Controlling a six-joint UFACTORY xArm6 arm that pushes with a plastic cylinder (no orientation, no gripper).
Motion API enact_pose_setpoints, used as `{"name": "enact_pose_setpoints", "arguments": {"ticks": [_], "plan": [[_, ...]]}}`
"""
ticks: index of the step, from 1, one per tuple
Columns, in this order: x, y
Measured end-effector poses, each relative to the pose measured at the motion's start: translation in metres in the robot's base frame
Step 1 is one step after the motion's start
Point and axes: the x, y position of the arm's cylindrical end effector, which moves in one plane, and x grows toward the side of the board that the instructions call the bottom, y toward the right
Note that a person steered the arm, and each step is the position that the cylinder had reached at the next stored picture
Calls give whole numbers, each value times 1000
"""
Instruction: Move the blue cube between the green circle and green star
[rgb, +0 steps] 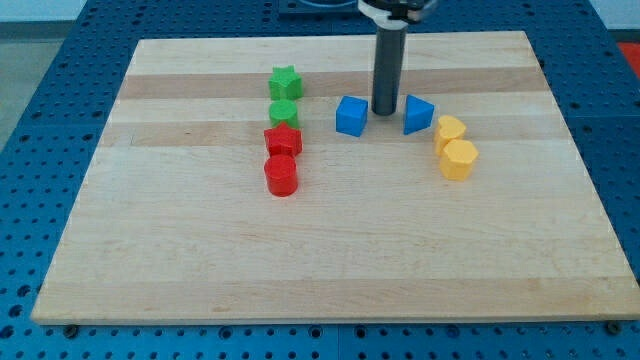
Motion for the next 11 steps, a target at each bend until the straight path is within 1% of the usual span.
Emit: {"name": "enact_pose_setpoints", "arguments": {"ticks": [2,4,11], "plan": [[17,1],[19,-18],[19,-124]]}}
